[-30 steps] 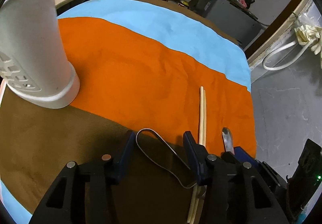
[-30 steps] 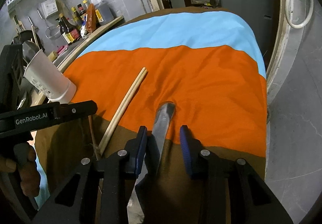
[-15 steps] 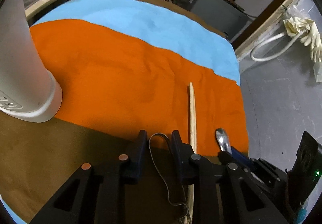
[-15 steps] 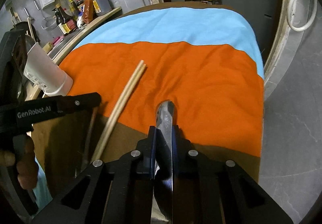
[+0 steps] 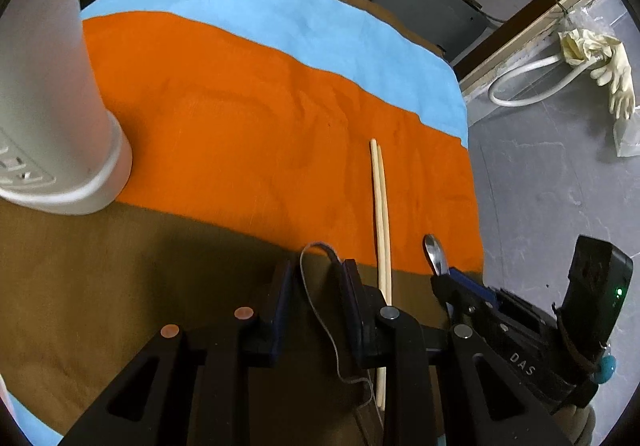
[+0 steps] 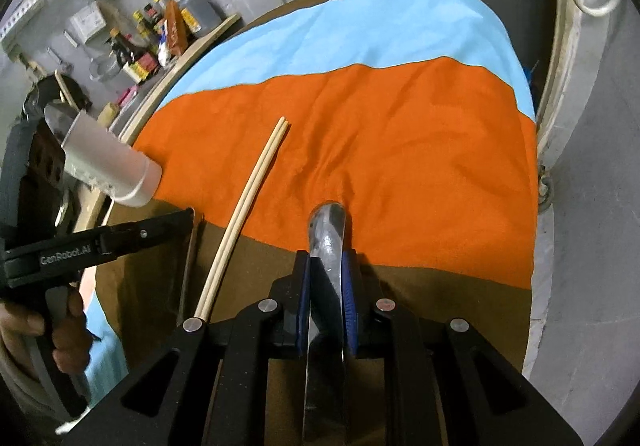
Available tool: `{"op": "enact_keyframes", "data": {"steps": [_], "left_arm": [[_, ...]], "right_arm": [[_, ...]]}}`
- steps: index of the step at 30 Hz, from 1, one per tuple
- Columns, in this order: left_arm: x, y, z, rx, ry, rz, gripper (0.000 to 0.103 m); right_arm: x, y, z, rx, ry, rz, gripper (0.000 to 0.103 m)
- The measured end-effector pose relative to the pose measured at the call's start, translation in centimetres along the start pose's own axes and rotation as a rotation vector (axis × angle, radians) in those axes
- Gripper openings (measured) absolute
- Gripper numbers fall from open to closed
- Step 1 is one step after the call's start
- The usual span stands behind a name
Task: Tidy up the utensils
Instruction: 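Lift the wire tongs and knife off the blanket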
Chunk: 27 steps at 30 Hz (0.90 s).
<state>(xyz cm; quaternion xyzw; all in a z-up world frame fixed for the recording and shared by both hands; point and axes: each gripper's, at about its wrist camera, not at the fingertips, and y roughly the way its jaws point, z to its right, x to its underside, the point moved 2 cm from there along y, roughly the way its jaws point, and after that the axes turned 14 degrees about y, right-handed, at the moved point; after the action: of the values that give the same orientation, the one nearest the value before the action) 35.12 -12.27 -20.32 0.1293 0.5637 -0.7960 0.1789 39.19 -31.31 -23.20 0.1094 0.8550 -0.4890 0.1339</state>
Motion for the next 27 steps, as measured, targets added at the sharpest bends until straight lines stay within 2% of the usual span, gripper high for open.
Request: {"op": "enact_keyframes", "data": {"steps": [6,15,16,17,20,27], "left_arm": [[0.0,0.1,0.5,-0.023,0.039,-0.027,0.026],[-0.1,0.0,0.9,-0.041,0.078,-0.020,0.025],[0.0,-0.2,0.9,-0.061,0.078,-0.016,0.007],[0.1,-0.1,0.7,-0.080,0.081,-0.026,0.005],[0.6,-0.3,-0.4,-0.041,0.042,-0.026,0.005],[1.2,-0.6,-0.9,0.010,0.038,-0.025,0.005]], "right_arm": [[-0.4,0.3,-0.8,0.023,-0.018,-0.027,0.016],[0.3,0.1,-4.0,0.192,-0.166,0.013,0.014],[0.6,-0.1,-4.3,0.204,-0.182,0.018,0.014],[0.8,-0.1,-4.8,0.212,-0.198,0.021,0.014],[1.2,-0.6,-5.7,0.199,-0.204,0.018,0.013],[1.5,-1.5,-4.4,0.119,-0.112,-0.011,0.013]]}}
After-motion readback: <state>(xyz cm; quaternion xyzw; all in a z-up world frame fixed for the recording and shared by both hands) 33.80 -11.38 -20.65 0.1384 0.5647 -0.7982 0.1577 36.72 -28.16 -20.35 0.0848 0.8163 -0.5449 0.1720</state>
